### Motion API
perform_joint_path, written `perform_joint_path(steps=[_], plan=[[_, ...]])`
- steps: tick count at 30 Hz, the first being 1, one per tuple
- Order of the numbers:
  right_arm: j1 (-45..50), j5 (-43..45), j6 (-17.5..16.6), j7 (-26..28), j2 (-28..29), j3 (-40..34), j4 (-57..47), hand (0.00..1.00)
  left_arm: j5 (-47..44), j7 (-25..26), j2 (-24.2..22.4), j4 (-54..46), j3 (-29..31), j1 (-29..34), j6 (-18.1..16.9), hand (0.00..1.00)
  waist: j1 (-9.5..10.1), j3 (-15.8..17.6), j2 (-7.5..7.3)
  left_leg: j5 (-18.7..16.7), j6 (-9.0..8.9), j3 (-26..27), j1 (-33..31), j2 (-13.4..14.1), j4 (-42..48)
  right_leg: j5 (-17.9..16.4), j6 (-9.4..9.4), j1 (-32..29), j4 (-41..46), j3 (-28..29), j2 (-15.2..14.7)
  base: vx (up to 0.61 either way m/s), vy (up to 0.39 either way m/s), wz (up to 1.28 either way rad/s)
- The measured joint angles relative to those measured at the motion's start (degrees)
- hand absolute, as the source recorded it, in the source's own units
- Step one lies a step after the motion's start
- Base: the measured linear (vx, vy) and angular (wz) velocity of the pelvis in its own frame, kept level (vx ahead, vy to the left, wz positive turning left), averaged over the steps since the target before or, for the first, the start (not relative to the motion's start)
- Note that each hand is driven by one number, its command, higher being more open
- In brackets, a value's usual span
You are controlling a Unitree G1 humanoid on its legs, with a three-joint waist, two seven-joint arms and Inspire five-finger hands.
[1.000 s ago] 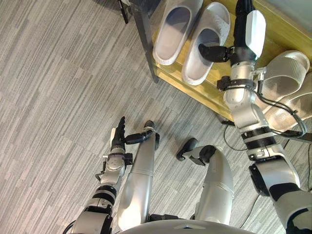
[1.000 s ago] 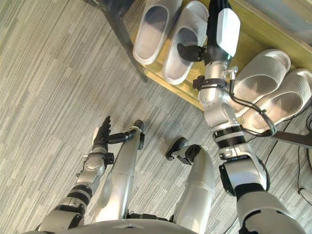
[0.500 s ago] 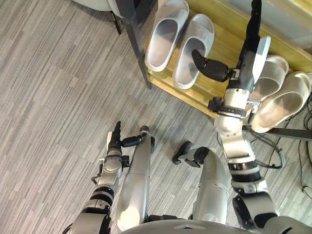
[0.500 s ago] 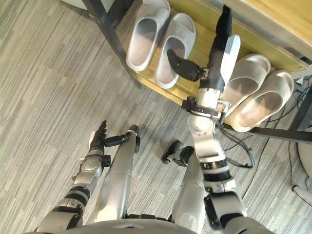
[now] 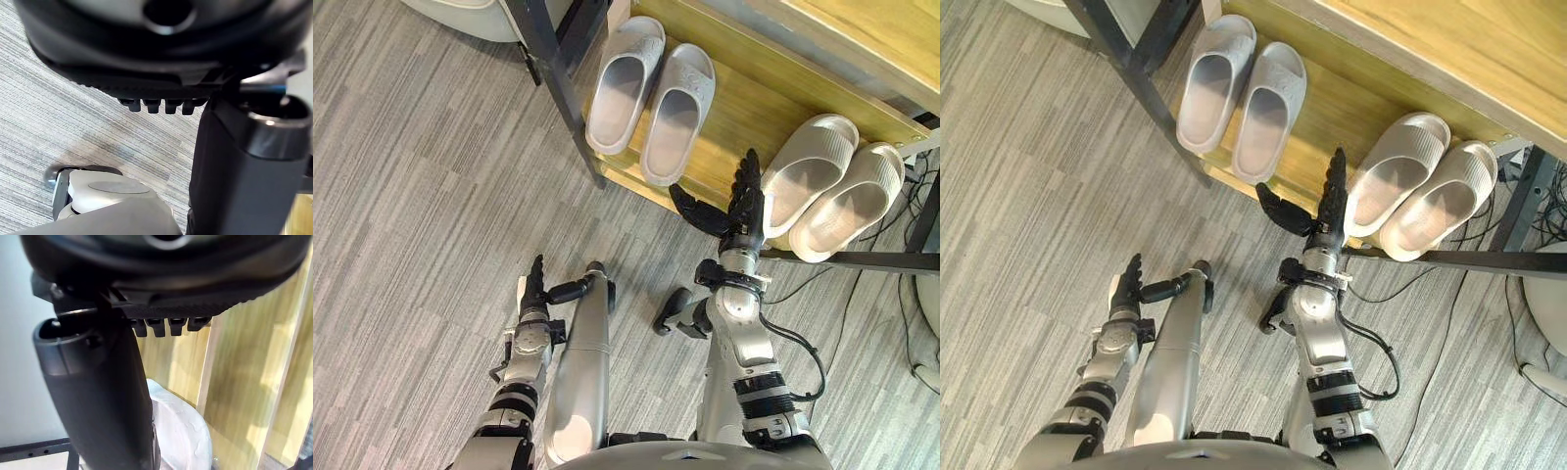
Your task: Organize the slippers on the shoe rack
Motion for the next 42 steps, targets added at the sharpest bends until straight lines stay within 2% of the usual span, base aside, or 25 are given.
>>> perform_joint_path(steps=[2, 6, 17, 21, 27, 29, 35, 42], plan=[[-0.58, 4.86, -1.61, 1.24, 0.02, -0.04, 1.19, 1.00, 0.00, 0.03, -0.19, 0.32, 0.38, 0.17, 0.05, 1.00, 0.01, 0.00, 0.00, -0.03, -0.05, 0.01, 0.67, -0.01, -0.31, -0.01, -0.02, 0.62, -0.21, -0.06, 0.00, 0.00, 0.035, 0.01], [-2.84, 7.41, -2.70, 2.70, -0.02, -0.07, 3.38, 1.00, -0.01, 0.04, -0.19, 0.41, 0.42, 0.18, 0.05, 1.00, 0.05, 0.00, 0.00, -0.05, -0.08, 0.02, 0.79, 0.04, -0.37, -0.03, -0.03, 0.69, -0.24, -0.07, 0.04, -0.01, 0.027, -0.01], [-12.23, 11.57, -2.32, 6.69, -2.08, 3.18, 10.18, 1.00, -0.01, -0.08, -0.82, 0.39, 0.44, 0.17, -0.16, 1.00, 0.89, 0.11, 0.19, -0.03, -0.11, -0.88, 1.02, -0.39, -0.42, -0.16, -0.49, 1.73, -0.35, -1.14, -0.24, -0.01, 0.033, 0.04], [-14.23, 11.63, -2.00, 6.25, -2.39, 3.78, 11.97, 1.00, -0.02, -0.14, -1.37, 0.41, 0.44, 0.18, -0.17, 1.00, 1.73, 0.14, 0.25, -0.03, -0.10, -1.29, 1.38, -0.96, -0.60, -0.43, -0.19, 2.65, -0.51, -1.80, -0.73, -0.02, 0.053, 0.09], [-14.53, 11.67, -1.93, 6.20, -3.33, 3.88, 12.37, 1.00, 0.00, -0.13, -1.53, 0.57, 0.44, 0.18, -0.16, 1.00, 1.75, 0.27, 0.47, 0.14, -0.05, -1.23, 1.94, -1.26, -1.12, -0.34, -0.38, 3.02, -0.51, -1.83, -1.13, -0.02, 0.040, 0.03], [-14.77, 11.67, -1.67, 6.20, -3.79, 3.89, 12.77, 1.00, 0.00, -0.11, -1.82, 0.94, 0.45, 0.18, -0.16, 1.00, 1.77, 0.47, 1.00, 0.24, -0.10, -1.26, 2.61, -1.30, -1.43, -0.39, -0.44, 3.70, -0.64, -1.94, -1.18, 0.00, 0.000, 0.00], [-14.63, 11.64, -0.02, 6.20, -4.11, 3.93, 13.48, 1.00, -0.02, 0.02, -1.87, 1.03, 0.51, 0.90, -0.05, 1.00, 1.80, 0.37, 1.21, 0.73, -0.18, -0.48, 4.96, -0.57, -3.58, -0.18, -0.56, 6.04, -2.47, -2.42, -0.87, 0.00, 0.003, 0.01], [-5.87, 11.60, 0.10, 8.59, -3.21, 5.17, 12.90, 1.00, 1.20, -1.23, -3.18, 1.21, -0.28, 1.15, 0.38, 1.00, 1.24, 0.22, 1.20, 0.92, -0.07, 1.44, 12.52, 1.05, -8.34, 1.63, 0.24, 12.84, -8.60, -2.00, 1.31, 0.04, 0.034, -0.13]])
